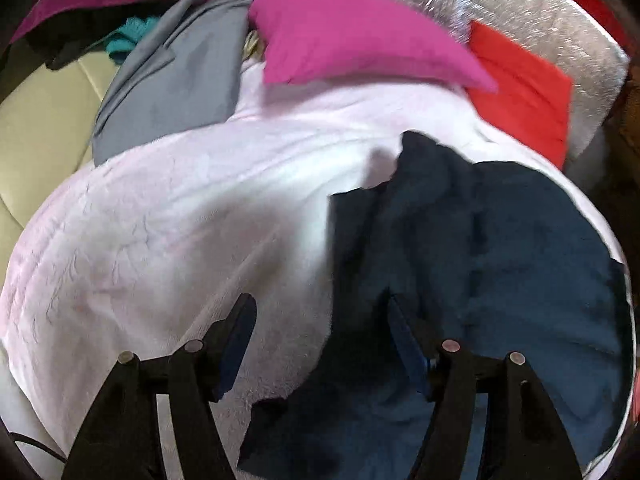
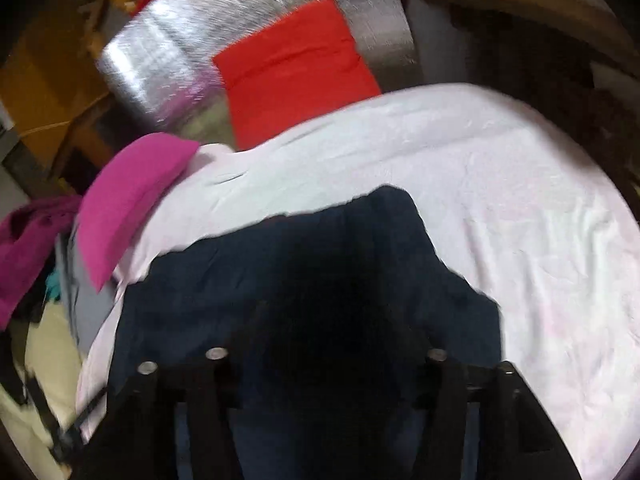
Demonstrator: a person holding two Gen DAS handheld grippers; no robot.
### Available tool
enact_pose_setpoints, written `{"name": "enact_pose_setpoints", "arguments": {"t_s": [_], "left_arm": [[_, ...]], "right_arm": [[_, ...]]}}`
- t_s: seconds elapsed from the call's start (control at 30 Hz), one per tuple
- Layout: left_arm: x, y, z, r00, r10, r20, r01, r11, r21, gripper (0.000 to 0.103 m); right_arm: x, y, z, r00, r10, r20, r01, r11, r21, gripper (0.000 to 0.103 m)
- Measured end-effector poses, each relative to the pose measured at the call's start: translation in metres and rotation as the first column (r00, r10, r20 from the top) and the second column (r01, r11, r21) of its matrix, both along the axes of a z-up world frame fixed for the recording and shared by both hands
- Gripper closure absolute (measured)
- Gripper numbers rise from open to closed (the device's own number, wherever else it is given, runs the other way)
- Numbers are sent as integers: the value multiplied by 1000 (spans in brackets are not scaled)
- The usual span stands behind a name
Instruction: Fold large clothes
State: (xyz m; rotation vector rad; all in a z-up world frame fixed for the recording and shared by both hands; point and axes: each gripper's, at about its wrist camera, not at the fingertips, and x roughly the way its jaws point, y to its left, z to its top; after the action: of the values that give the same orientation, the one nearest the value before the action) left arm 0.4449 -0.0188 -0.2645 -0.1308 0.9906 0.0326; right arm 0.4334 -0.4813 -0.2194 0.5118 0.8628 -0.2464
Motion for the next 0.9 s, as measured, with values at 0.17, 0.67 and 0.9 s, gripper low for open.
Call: {"name": "enact_pose_setpoints", "arguments": {"t_s": [0.17, 0.67, 0.9], "left_arm": [[5, 1, -8, 1000, -2, -24, 2, 1000, -23, 33], [-10, 21, 10, 998, 11, 61, -10, 1000, -9, 33], [-4, 37, 0, 998, 58, 27, -59, 998, 5, 33]], "right_arm": [[49, -16, -54, 985, -51, -164, 55, 998, 17, 55], [78, 193, 8, 936, 350, -47, -353, 925, -144, 52], [120, 229, -41, 927, 325, -187, -361, 908, -211, 52]]}}
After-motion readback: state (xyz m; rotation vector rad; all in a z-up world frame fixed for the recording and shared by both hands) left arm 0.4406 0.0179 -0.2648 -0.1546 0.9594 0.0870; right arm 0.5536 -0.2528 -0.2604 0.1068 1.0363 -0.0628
